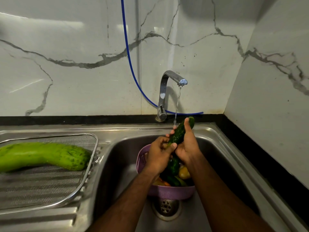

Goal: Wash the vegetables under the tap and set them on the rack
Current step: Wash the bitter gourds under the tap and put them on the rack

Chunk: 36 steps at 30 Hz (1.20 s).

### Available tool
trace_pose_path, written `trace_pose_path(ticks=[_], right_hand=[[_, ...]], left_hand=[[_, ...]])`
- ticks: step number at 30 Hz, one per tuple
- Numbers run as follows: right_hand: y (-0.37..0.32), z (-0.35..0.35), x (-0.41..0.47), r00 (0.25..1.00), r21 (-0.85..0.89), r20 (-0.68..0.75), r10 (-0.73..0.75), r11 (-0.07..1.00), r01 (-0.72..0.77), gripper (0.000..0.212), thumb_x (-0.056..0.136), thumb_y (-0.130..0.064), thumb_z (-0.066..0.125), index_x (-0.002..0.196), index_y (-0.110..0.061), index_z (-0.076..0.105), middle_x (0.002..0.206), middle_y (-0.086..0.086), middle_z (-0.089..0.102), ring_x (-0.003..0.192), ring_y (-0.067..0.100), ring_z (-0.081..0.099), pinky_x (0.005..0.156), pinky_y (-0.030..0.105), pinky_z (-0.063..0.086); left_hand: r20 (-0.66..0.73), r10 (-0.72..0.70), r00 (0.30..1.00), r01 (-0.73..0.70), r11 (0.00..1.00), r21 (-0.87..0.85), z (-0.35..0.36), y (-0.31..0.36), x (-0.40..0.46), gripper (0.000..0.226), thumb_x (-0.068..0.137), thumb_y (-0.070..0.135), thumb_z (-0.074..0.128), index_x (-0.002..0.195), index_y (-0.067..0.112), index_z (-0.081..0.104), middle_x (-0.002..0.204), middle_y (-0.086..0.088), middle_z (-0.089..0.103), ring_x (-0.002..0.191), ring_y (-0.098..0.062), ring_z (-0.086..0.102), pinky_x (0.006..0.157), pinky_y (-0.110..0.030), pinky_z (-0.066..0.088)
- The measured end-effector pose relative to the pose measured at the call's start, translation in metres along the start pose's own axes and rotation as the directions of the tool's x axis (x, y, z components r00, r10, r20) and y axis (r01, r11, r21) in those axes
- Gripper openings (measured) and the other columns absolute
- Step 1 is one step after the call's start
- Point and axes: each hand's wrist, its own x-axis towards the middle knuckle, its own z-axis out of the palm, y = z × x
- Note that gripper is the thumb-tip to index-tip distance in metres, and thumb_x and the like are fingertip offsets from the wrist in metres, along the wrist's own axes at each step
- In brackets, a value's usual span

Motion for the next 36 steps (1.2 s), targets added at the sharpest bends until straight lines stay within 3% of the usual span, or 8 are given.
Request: trace_pose_path(ticks=[4,9,13,16,22,29,32,36], right_hand=[[-0.001,-0.002,-0.001,0.996,-0.081,0.073,0.06,0.995,-0.054,0.056,0.095,-0.062,0.058,0.103,-0.007,0.065,0.086,0.01,0.071,0.077,0.023,0.07,0.087,0.042,0.056],[0.007,-0.004,-0.011,0.979,-0.259,0.192,0.075,0.966,-0.023,0.05,0.087,-0.017,0.072,0.132,-0.003,0.056,0.112,0.017,0.072,0.067,0.021,0.068,0.048,0.032,0.053],[0.005,-0.001,-0.015,0.987,-0.205,0.161,0.026,0.979,0.007,0.038,0.088,-0.003,0.072,0.122,-0.005,0.058,0.102,0.02,0.073,0.073,0.022,0.075,0.07,0.04,0.065],[0.003,-0.005,-0.008,0.988,-0.207,0.153,0.008,0.978,0.024,0.042,0.088,-0.034,0.075,0.115,-0.003,0.064,0.092,0.015,0.074,0.076,0.025,0.072,0.087,0.042,0.058],[0.008,0.004,-0.005,0.998,-0.247,-0.062,0.003,0.969,-0.018,0.08,0.096,-0.073,0.039,0.127,-0.003,0.063,0.1,0.019,0.074,0.066,0.024,0.074,0.048,0.03,0.056],[0.013,0.005,-0.005,1.0,-0.298,0.022,-0.018,0.954,0.024,0.04,0.106,-0.034,0.052,0.138,-0.011,0.051,0.123,0.023,0.069,0.09,0.032,0.072,0.048,0.03,0.057],[0.016,0.002,-0.006,0.996,-0.326,0.085,0.0,0.945,0.028,0.039,0.099,-0.003,0.061,0.137,-0.011,0.052,0.095,0.01,0.078,0.081,0.027,0.073,0.064,0.042,0.056],[0.021,0.012,-0.006,0.992,-0.379,-0.009,-0.123,0.919,0.11,0.031,0.101,-0.017,0.064,0.131,-0.011,0.056,0.09,0.007,0.072,0.076,0.018,0.071,0.063,0.036,0.059]], left_hand=[[-0.033,0.053,0.998,-0.052,0.999,0.015,-0.003,0.003,0.002,0.012,0.098,0.018,0.06,0.106,0.012,0.066,0.086,-0.007,0.074,0.067,-0.022,0.066,0.064,-0.036,0.056],[0.027,-0.136,0.99,0.139,0.979,-0.152,-0.008,0.01,0.0,0.03,0.104,0.029,0.048,0.093,0.006,0.064,0.065,-0.005,0.06,0.05,-0.011,0.05,0.047,-0.023,0.04],[0.338,-0.327,0.882,0.445,0.815,-0.372,-0.005,0.014,-0.002,0.041,0.105,0.043,0.035,0.087,0.017,0.061,0.066,0.003,0.051,0.049,-0.009,0.04,0.05,-0.025,0.033],[0.431,-0.348,0.832,0.525,0.744,-0.413,-0.008,0.014,0.0,0.049,0.104,0.049,0.03,0.084,0.016,0.059,0.065,0.002,0.045,0.047,-0.011,0.036,0.053,-0.026,0.033],[0.269,-0.41,0.871,0.481,0.82,-0.31,-0.011,0.008,0.003,0.051,0.105,0.05,0.031,0.088,0.014,0.063,0.064,-0.001,0.056,0.049,-0.013,0.043,0.049,-0.023,0.038],[0.104,-0.31,0.945,0.326,0.886,-0.328,-0.008,0.009,0.001,0.037,0.105,0.038,0.044,0.095,0.01,0.066,0.065,-0.003,0.058,0.05,-0.01,0.049,0.049,-0.024,0.043],[0.011,-0.293,0.956,0.282,0.907,-0.312,-0.006,0.004,0.006,0.034,0.103,0.033,0.051,0.092,0.004,0.065,0.062,-0.007,0.06,0.047,-0.013,0.051,0.043,-0.023,0.043],[-0.074,-0.211,0.975,0.199,0.97,-0.141,-0.006,0.001,0.006,0.028,0.101,0.026,0.057,0.098,-0.002,0.062,0.067,-0.011,0.064,0.047,-0.014,0.057,0.043,-0.025,0.047]])
